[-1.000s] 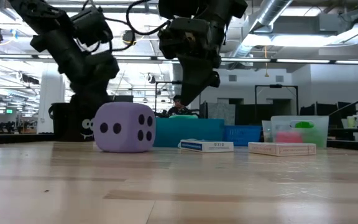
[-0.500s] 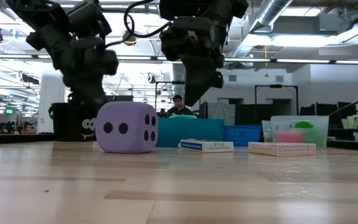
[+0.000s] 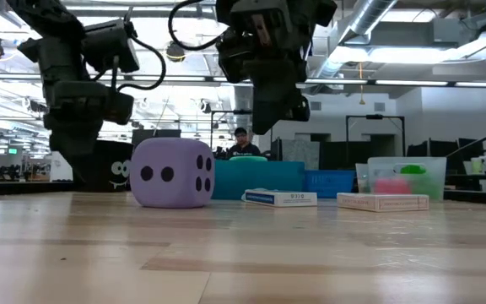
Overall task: Pick & Place Toys
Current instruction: Put the purple die into the blue bin
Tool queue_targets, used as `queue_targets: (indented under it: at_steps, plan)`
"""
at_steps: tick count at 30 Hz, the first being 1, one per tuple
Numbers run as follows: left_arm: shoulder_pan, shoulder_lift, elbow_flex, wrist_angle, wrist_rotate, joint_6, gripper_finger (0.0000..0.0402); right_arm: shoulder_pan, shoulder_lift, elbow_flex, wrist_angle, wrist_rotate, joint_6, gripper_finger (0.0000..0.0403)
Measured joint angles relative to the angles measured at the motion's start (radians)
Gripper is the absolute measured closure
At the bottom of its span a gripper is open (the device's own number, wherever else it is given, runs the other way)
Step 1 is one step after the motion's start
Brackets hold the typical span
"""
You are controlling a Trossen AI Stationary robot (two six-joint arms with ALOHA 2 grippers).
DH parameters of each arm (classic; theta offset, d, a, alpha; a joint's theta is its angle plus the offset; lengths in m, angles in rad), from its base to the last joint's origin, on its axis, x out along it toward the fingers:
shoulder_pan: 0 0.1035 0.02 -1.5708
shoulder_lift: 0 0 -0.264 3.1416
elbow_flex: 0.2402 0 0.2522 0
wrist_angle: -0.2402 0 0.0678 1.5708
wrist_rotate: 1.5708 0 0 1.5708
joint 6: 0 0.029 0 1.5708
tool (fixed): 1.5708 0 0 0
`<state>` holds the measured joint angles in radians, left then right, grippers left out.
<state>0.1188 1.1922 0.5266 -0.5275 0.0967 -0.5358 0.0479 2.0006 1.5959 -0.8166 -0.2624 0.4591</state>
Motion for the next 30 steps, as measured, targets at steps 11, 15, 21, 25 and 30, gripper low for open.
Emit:
queue_targets:
  at_steps: [11,15,21,25,30]
  plan:
    - [0.0,-0.103,0.0,-0.001,-0.025,0.04,0.0401,-0.013,0.0,0.0,-0.014,-0.105,0.089,0.0388]
    - [0.0,-0.146,0.0,-0.005,-0.046,0.059,0.0401,-0.028,0.0,0.0,-0.014,-0.107,0.107,0.0374]
    - [0.0,-0.194,0.0,0.011,-0.052,0.06,0.0401,-0.05,0.0,0.0,-0.013,-0.107,0.129,0.0358]
    - [0.0,-0.207,0.0,0.028,-0.053,0.065,0.0401,-0.051,0.0,0.0,-0.008,-0.107,0.129,0.0341]
    - [0.0,-0.21,0.0,0.028,-0.053,0.066,0.0401,-0.051,0.0,0.0,0.017,-0.117,0.136,0.0285]
